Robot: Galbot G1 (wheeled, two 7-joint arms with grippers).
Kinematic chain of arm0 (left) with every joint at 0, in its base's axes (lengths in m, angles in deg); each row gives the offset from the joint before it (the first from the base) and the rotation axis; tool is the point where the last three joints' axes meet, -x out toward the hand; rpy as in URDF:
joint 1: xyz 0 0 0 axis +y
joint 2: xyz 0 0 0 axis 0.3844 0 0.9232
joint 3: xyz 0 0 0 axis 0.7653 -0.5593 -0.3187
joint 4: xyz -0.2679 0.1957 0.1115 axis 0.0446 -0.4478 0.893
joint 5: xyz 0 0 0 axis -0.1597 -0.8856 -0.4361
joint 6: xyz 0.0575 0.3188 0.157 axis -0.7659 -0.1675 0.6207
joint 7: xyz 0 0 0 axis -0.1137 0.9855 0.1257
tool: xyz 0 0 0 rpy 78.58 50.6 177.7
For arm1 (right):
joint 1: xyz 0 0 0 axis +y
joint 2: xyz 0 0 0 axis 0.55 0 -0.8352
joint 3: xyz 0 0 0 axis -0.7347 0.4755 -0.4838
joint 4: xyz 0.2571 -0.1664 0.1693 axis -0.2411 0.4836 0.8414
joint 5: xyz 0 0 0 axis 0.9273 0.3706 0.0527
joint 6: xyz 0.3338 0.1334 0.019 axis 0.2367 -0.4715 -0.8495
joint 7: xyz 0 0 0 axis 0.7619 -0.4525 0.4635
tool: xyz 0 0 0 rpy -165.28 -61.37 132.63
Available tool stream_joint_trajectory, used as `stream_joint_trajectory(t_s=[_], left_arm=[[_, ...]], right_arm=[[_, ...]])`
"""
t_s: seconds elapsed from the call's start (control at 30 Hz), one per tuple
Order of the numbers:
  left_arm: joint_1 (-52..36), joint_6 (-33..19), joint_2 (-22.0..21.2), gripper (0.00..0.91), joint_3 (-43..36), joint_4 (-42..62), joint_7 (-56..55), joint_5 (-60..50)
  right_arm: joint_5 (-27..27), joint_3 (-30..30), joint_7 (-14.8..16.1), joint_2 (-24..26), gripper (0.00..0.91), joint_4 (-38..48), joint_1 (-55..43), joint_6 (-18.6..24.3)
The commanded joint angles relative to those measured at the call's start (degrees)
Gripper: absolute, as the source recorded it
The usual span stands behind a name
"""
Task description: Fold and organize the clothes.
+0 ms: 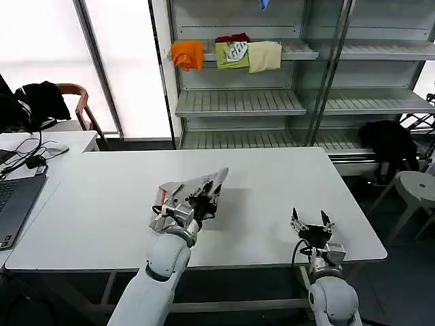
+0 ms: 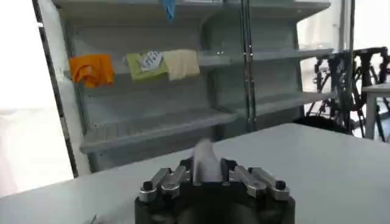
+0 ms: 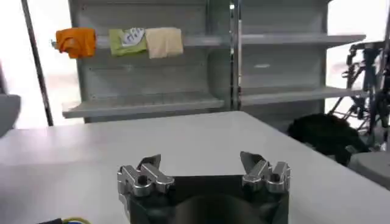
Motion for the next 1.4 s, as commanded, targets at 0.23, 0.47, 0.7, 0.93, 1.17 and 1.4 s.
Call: stream_joint_trajectory(t_s=[0.23,0.47,0.7,0.93,1.17,1.4], left_arm=[[-3.3,2.3,4.4,0.907,4.0,-11.3,-2.7,11.1],[2.3,1.9,7.2,0.907,14.9,-10.4,-0.9,10.4],[12.8,-0.8,7.6,0.907,19.9,-11.2,0.2,10.5],[17.1,-1.4,7.5,0.907,22.4,-13.4,1.0,11.9],[17.8,-1.2,7.4,0.907,23.1,-13.8,0.7,13.0],[18.1,-1.2,6.7,0.907,23.2,-14.2,0.3,13.3]], right_arm=[[7.0,6.5,5.5,-6.2,0.907,5.1,-7.5,-8.1],[18.6,9.2,4.0,-10.3,0.907,8.5,-13.7,-14.2],[24.2,10.1,3.7,-10.4,0.907,13.3,-16.9,-15.9],[24.8,11.9,2.5,-10.4,0.534,12.3,-16.2,-16.5],[25.5,13.2,2.1,-10.4,0.0,8.5,-14.6,-16.5],[26.1,13.2,-0.3,-9.6,0.0,6.8,-13.5,-16.5]])
